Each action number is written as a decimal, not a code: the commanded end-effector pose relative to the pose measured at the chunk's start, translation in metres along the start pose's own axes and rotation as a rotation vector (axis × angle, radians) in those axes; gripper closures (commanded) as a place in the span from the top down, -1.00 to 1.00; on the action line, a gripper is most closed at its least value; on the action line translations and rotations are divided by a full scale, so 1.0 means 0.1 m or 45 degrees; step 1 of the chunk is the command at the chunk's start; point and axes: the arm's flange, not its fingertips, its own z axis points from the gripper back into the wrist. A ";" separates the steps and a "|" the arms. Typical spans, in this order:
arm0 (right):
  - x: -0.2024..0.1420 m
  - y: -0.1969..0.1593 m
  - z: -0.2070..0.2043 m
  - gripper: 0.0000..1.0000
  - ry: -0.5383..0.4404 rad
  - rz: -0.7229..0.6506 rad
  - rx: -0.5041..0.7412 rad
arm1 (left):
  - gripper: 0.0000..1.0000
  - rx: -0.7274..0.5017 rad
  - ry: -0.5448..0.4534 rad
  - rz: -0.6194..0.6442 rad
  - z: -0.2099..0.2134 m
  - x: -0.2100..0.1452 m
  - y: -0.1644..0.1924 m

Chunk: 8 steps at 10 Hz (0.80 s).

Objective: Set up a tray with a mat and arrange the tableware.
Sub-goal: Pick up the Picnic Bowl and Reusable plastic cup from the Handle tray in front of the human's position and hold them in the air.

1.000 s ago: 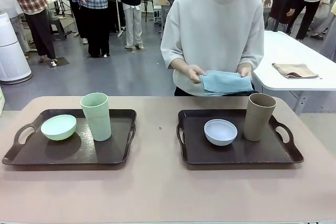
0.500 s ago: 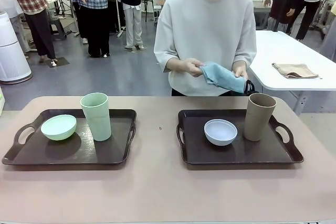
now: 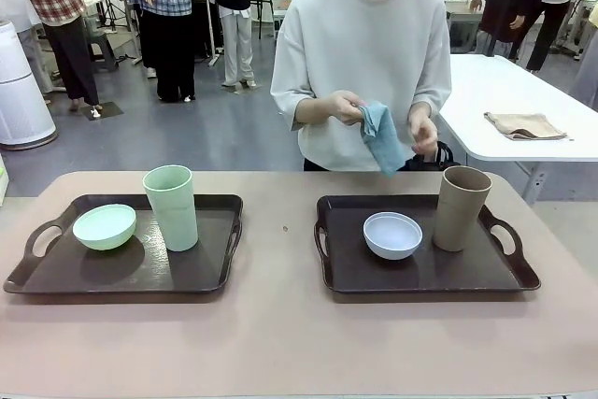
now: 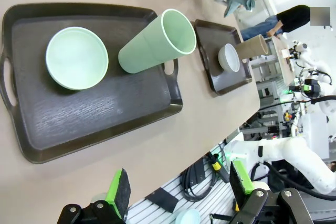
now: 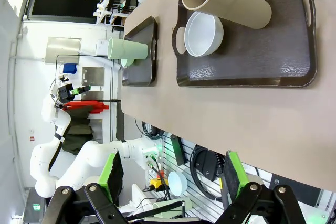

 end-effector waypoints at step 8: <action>0.81 0.09 0.07 1.00 0.027 0.780 0.048 | 1.00 0.258 0.167 -0.247 -0.27 0.58 -1.33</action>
